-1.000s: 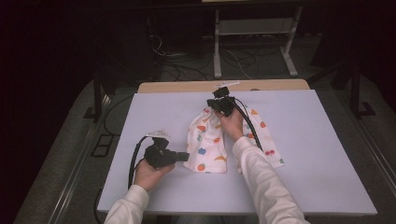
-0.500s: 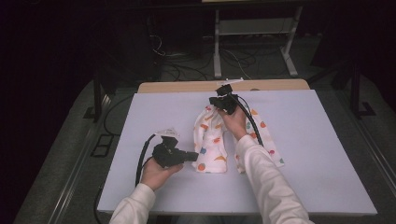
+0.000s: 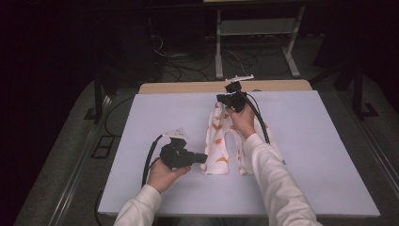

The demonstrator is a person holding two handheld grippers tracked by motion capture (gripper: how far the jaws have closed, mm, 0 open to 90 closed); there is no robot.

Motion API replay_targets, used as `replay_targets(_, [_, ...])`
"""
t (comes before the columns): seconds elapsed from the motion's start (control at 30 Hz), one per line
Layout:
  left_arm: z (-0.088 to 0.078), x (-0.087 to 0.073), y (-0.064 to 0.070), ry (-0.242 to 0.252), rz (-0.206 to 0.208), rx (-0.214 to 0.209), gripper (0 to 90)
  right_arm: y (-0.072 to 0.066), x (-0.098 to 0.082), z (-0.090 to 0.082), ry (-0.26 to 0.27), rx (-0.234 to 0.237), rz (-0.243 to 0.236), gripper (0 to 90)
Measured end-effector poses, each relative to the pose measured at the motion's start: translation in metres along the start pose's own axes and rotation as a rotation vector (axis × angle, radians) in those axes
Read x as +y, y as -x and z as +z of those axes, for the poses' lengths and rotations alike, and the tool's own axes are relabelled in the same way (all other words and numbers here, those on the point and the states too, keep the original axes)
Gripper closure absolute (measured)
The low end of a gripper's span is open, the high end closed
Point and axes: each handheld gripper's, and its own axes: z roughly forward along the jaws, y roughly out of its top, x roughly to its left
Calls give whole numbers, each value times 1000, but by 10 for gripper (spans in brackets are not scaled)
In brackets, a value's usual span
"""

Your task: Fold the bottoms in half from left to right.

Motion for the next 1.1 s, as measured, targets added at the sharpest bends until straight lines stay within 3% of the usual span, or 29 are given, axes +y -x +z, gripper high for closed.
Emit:
replay_targets(0.27, [6,7,9,5,32,-20,895,11,1,-6,10,5,22,888])
replay_targets(1.1, [39,27,24,0,66,-86,894,37,-7,-17,1,2,47,889])
